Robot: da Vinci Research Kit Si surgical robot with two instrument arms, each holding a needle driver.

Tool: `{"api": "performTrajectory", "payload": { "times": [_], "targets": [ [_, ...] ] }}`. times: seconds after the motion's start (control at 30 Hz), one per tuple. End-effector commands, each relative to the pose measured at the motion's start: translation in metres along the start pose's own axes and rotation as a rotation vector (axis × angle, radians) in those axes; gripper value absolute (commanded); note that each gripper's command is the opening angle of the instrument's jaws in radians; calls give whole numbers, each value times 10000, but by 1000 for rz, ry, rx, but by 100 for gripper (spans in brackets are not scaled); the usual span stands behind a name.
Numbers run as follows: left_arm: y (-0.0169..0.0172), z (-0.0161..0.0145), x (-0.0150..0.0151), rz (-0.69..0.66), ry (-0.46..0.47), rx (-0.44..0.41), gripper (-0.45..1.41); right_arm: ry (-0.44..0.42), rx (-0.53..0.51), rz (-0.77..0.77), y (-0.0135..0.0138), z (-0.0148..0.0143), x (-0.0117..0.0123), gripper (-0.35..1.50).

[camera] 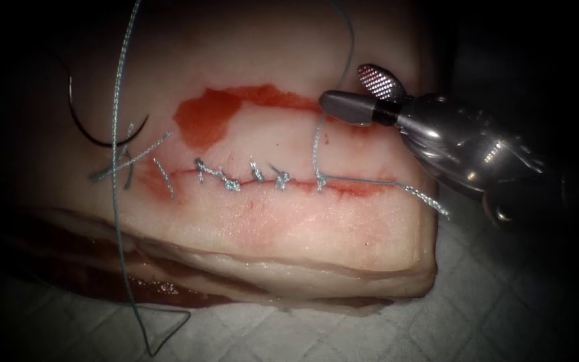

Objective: Wound Closure
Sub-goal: Pull the thread taut by pulling up with the left gripper

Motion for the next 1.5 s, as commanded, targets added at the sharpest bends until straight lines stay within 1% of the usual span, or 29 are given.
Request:
{"api": "performTrajectory", "payload": {
  "times": [0.03,0.13,0.3,0.4,0.5,0.57,0.77,0.97,1.17,1.27,1.5],
  "targets": [
    [-2,7,-4,0,-6,-2,-45,21,-22,-11,1,13,1,131],
    [-3,5,-6,-1,-16,0,-45,35,-62,-7,2,13,8,138],
    [-2,3,-9,-4,-26,0,-45,58,-102,-14,4,11,17,140],
    [-1,5,-14,-21,-13,-14,-45,65,-123,-31,7,12,26,140],
    [-2,8,-20,-28,-9,-15,-45,101,-139,-55,9,17,35,138],
    [-4,10,-23,-31,-7,-19,-45,108,-145,-65,9,21,39,138],
    [-14,13,-39,-44,-9,-10,-45,99,-131,-75,4,37,43,140],
    [-12,13,-57,-61,-39,0,-45,84,-117,-90,-3,51,51,140],
    [-14,6,-70,-71,-72,14,-45,67,-97,-102,-7,66,59,140],
    [-11,2,-79,-79,-95,18,-45,59,-86,-107,-6,76,63,140],
    [-2,-4,-91,-95,-117,21,-45,59,-92,-116,2,87,67,140]
  ]
}}
